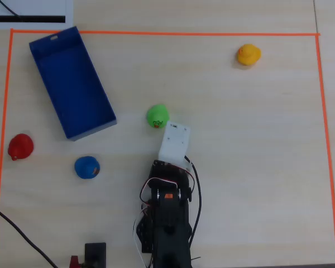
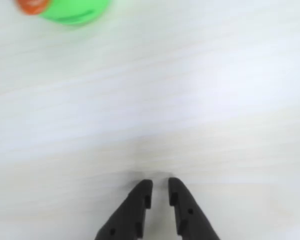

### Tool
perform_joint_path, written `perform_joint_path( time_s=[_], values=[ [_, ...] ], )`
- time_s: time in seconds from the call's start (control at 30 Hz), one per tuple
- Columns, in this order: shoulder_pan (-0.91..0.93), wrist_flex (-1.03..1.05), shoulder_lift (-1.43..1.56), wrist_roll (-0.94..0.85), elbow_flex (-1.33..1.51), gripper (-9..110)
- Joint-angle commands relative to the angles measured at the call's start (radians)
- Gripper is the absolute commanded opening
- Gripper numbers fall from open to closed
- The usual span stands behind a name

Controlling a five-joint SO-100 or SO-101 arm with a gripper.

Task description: Grasp red duck and put it into box.

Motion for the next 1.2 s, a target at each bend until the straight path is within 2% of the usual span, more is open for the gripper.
perform_joint_path(
  time_s=[0.0, 0.2, 0.33, 0.4, 0.57, 0.83, 1.0, 1.17],
  values=[
    [-0.002, -0.038, -0.034, -0.005, -0.067, 8],
    [-0.089, 0.092, -0.446, 0.091, -0.787, 27],
    [-0.230, 0.298, -0.764, 0.169, -1.295, 32],
    [-0.347, 0.390, -0.885, 0.235, -1.440, 33],
    [-0.637, 0.362, -1.078, 0.428, -1.508, 38],
    [-0.913, 0.178, -1.427, 0.588, -1.651, 41],
    [-1.034, 0.110, -1.634, 0.650, -1.835, 41],
    [-1.058, -0.006, -1.769, 0.661, -1.888, 41]
  ],
)
